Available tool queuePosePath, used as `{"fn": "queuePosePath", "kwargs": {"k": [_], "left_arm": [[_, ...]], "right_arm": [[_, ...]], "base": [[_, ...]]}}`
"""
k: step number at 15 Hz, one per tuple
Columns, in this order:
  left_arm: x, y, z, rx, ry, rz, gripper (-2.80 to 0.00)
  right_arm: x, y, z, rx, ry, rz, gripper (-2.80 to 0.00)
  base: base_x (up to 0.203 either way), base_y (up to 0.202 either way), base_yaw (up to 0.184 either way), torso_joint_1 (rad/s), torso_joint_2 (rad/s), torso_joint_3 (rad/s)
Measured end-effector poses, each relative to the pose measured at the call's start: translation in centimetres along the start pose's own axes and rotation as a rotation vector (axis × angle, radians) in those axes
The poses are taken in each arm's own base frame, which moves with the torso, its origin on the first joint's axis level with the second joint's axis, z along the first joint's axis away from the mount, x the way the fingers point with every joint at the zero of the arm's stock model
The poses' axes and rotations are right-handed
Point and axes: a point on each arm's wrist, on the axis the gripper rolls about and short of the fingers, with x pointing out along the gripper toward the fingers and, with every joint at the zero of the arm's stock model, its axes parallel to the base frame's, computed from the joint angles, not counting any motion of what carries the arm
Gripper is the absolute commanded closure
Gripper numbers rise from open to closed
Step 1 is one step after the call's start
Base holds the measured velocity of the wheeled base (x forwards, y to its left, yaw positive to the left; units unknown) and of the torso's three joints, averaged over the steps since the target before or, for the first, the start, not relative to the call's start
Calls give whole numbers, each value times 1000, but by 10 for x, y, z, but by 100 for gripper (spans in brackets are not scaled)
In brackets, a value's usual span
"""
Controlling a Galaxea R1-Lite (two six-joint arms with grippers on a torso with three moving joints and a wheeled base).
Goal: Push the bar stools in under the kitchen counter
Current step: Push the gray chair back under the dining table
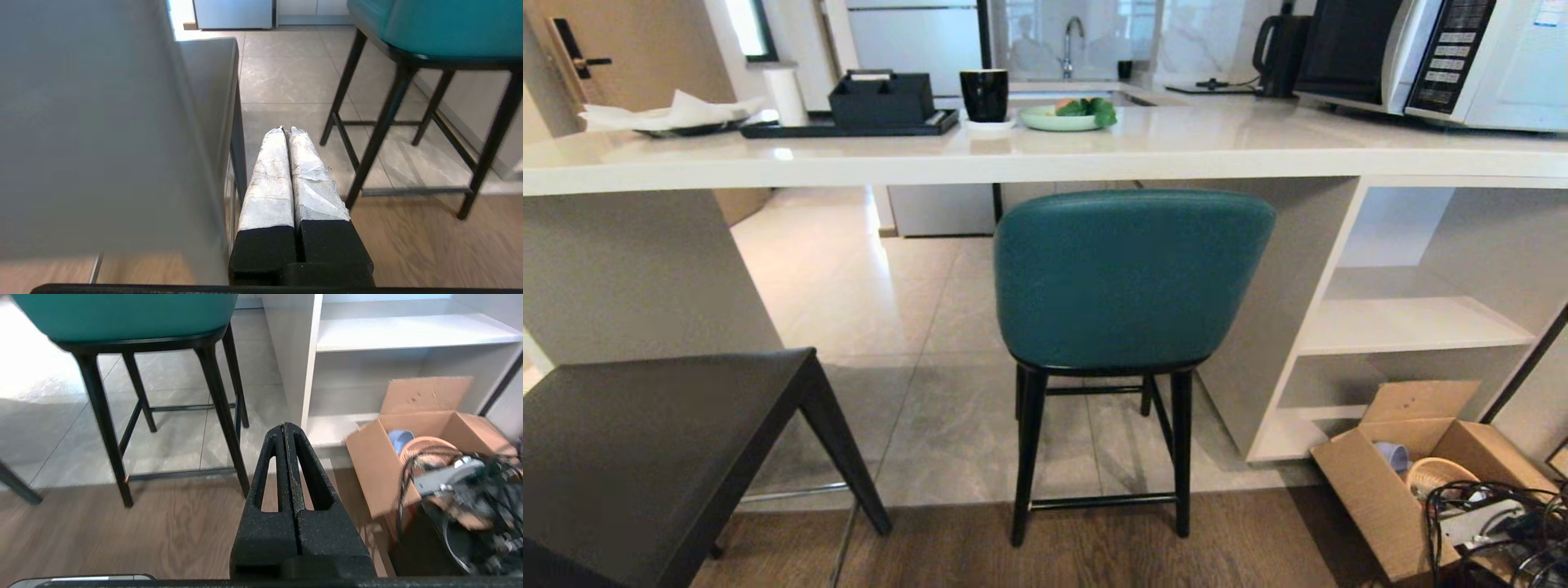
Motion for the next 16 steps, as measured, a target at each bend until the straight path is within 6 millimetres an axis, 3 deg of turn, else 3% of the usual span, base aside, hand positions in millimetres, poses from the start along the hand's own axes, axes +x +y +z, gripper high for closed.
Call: {"fn": "queuePosePath", "kwargs": {"k": [10, 16], "left_arm": [[0, 0, 0, 1, 0, 0, 0], [0, 0, 0, 1, 1, -1, 0]], "right_arm": [[0, 0, 0, 0, 0, 0, 0], [0, 0, 0, 0, -1, 0, 0]], "base": [[-189, 0, -2, 1, 2, 1], [0, 0, 0, 0, 0, 0]]}}
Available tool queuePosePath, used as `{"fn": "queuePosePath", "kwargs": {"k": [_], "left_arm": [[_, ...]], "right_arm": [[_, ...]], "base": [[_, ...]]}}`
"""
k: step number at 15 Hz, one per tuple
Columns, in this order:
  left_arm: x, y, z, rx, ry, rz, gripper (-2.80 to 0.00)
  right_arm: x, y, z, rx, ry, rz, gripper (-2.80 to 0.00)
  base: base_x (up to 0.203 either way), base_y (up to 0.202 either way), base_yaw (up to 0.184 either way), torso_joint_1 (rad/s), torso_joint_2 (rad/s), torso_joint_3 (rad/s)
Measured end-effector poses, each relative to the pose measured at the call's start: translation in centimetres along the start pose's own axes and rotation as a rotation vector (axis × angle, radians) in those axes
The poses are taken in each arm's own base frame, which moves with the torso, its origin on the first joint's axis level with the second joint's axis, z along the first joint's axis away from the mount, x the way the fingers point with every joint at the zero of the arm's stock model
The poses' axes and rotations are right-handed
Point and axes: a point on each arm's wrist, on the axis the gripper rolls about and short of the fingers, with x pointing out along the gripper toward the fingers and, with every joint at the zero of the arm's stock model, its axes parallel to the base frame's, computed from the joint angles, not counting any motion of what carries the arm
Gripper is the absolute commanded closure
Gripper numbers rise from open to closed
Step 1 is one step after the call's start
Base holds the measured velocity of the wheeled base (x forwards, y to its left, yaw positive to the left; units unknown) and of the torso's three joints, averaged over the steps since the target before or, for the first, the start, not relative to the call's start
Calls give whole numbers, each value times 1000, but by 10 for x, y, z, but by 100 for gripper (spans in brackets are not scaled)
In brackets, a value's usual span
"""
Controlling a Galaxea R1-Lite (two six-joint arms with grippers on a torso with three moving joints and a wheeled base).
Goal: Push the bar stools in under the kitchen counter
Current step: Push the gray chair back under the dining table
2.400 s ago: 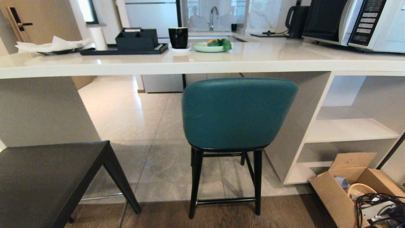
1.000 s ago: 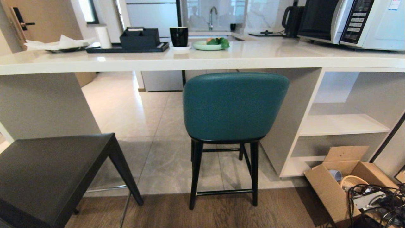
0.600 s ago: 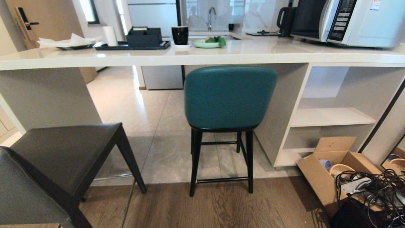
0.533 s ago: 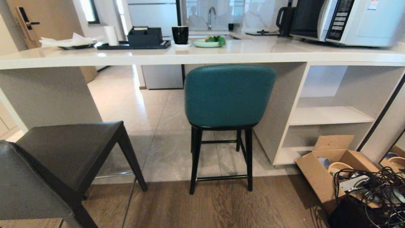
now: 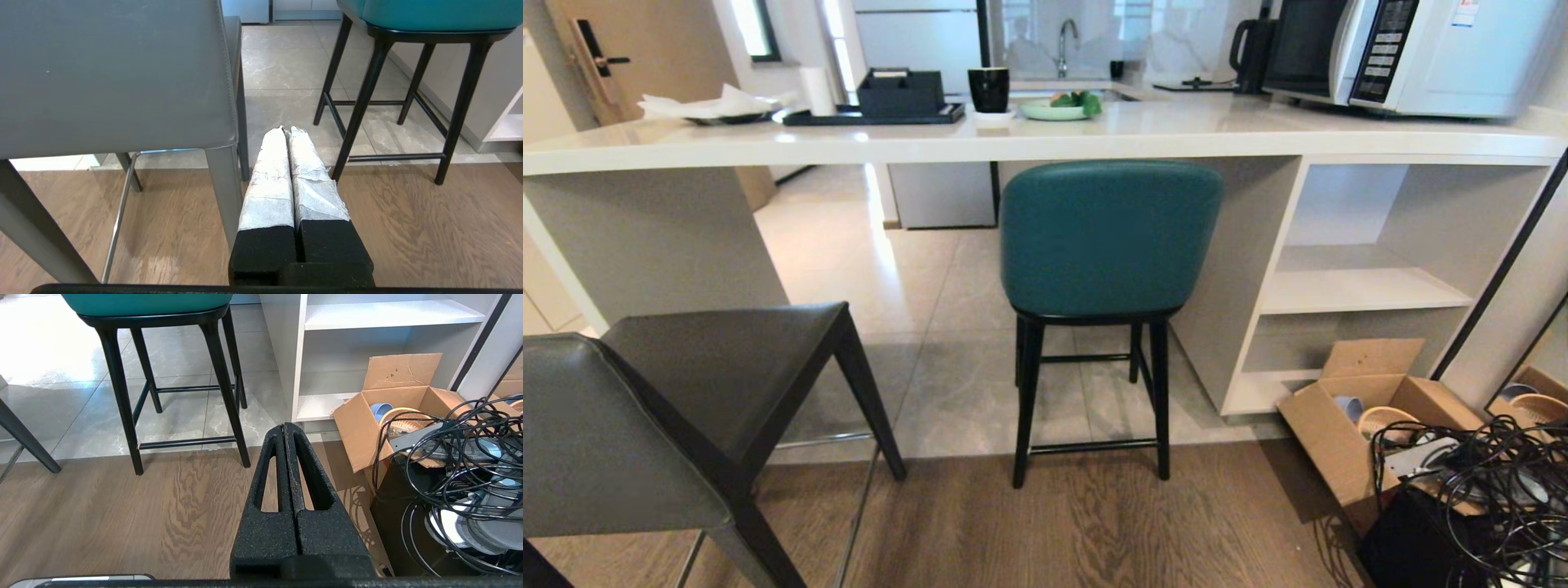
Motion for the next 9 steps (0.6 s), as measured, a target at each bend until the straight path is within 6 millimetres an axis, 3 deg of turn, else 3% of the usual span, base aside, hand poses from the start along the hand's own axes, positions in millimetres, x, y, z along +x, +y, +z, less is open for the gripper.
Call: {"fn": "queuePosePath", "kwargs": {"k": [4, 9], "left_arm": [[0, 0, 0, 0, 0, -1, 0], [0, 0, 0, 0, 0, 0, 0]], "right_arm": [[0, 0, 0, 0, 0, 0, 0], [0, 0, 0, 0, 0, 0, 0]], "base": [[1, 49, 4, 1, 3, 0], [0, 196, 0, 1, 1, 2]]}}
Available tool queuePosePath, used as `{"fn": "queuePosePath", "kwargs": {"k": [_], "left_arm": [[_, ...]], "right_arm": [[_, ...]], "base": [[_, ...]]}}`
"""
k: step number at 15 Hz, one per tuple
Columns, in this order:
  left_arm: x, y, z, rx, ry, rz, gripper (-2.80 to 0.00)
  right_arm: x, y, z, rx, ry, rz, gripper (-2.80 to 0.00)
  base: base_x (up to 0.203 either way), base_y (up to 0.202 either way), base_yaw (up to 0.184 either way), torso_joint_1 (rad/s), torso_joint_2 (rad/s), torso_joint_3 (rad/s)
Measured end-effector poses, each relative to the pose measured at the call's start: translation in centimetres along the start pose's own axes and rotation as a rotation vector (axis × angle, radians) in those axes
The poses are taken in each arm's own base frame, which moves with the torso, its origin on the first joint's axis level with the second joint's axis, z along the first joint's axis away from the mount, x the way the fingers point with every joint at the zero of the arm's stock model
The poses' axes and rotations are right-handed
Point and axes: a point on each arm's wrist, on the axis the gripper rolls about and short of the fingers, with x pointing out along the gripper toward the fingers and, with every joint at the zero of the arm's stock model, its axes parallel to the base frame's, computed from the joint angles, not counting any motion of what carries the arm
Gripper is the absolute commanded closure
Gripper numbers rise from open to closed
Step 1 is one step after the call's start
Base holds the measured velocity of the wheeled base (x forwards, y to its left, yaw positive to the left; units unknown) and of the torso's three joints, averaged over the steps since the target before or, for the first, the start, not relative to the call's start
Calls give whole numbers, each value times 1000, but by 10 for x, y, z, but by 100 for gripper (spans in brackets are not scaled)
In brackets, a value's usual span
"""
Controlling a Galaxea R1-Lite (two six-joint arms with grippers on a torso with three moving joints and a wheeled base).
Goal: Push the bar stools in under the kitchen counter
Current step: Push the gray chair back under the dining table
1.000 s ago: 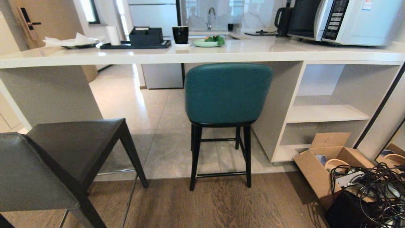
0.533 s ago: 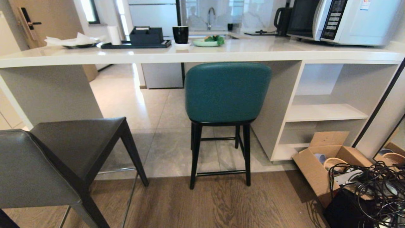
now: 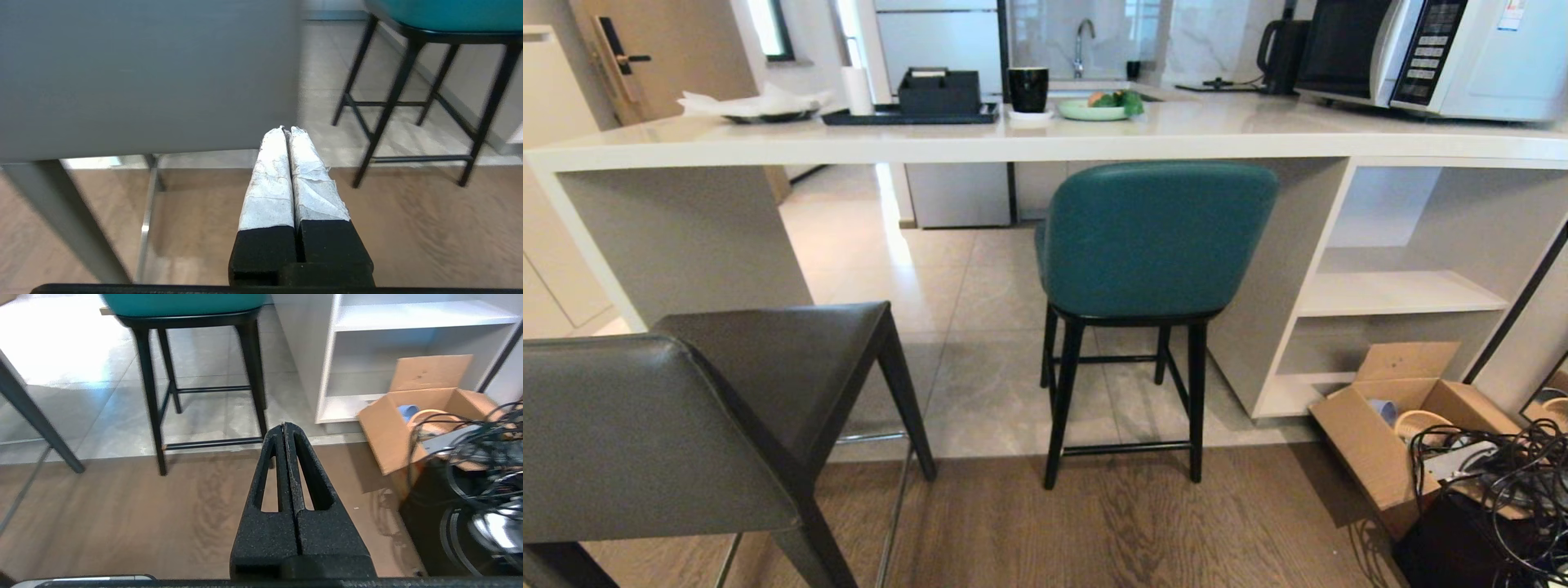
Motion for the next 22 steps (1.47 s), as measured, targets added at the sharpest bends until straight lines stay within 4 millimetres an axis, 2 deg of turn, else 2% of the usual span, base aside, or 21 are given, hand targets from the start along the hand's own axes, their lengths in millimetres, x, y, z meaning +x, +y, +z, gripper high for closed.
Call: {"fn": "queuePosePath", "kwargs": {"k": [17, 22], "left_arm": [[0, 0, 0, 0, 0, 0, 0], [0, 0, 0, -1, 0, 0, 0]], "right_arm": [[0, 0, 0, 0, 0, 0, 0], [0, 0, 0, -1, 0, 0, 0]], "base": [[0, 197, -2, 3, 2, 2], [0, 47, 0, 0, 2, 2]]}}
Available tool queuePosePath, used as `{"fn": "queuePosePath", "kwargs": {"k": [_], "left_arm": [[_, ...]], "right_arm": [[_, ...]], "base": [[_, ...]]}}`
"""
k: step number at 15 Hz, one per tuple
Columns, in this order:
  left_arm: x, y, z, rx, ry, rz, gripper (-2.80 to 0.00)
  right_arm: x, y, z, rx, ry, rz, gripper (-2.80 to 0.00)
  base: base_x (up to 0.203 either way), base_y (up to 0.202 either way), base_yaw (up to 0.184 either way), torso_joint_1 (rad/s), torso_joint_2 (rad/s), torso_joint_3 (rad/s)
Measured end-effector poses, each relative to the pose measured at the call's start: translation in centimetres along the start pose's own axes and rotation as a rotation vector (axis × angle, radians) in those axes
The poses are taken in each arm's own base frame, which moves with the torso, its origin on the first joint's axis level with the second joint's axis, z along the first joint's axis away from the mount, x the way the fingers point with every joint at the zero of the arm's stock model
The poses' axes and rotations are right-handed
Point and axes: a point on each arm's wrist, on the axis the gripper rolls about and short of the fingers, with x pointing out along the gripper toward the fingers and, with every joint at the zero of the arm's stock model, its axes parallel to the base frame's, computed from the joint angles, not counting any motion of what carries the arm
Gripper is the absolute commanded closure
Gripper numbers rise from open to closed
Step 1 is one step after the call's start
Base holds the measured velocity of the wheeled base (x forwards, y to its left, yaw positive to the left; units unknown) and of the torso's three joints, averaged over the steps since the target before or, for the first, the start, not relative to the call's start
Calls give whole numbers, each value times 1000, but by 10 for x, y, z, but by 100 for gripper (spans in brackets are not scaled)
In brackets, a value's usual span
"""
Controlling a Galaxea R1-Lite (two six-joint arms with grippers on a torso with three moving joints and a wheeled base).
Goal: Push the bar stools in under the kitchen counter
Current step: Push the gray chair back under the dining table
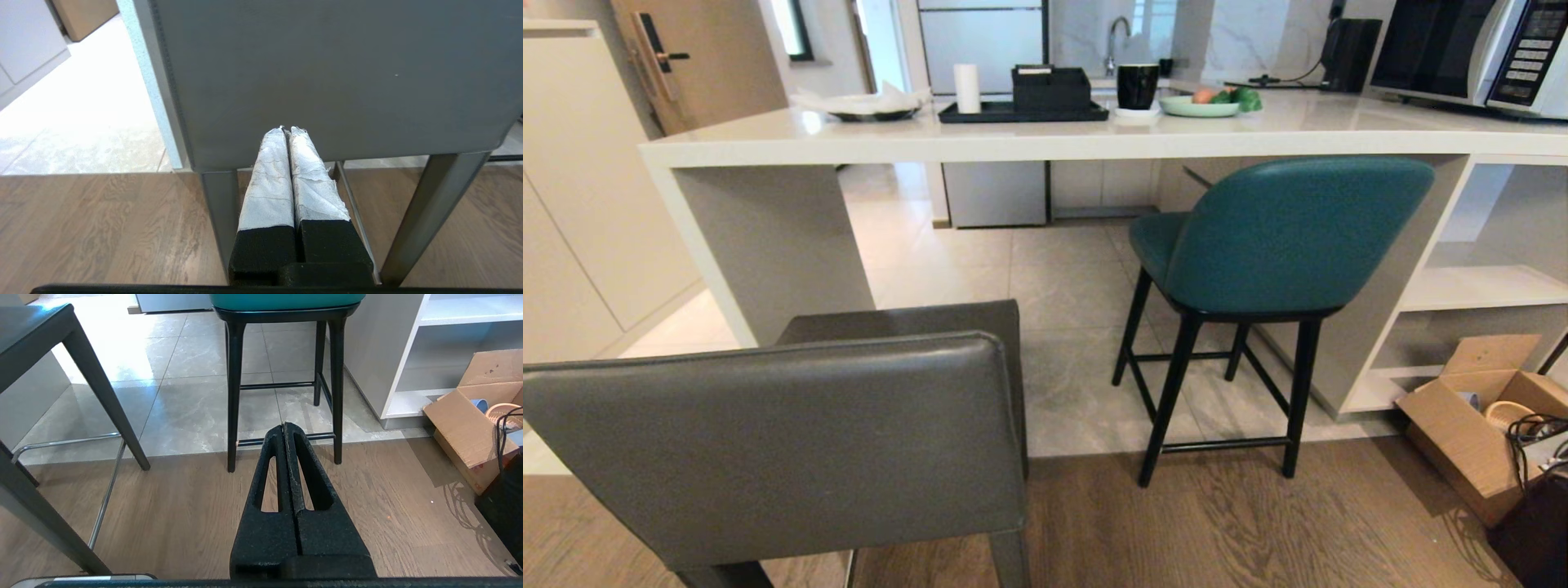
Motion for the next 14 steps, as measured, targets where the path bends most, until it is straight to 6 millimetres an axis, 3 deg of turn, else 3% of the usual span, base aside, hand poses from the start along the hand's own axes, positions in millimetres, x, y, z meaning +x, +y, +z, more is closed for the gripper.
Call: {"fn": "queuePosePath", "kwargs": {"k": [5, 10, 14], "left_arm": [[0, 0, 0, -2, 0, -1, 0], [0, 0, 0, -2, 0, -1, 0], [0, 0, 0, -3, 0, -2, 0]], "right_arm": [[0, 0, 0, 1, 0, -1, 0], [0, 0, 0, 1, 0, 0, 0], [0, 0, 0, 2, 0, 0, 0]], "base": [[-14, 0, 0, 1, 1, 1], [-161, 0, -1, 0, 1, 4], [0, 0, 0, 0, 0, 0]]}}
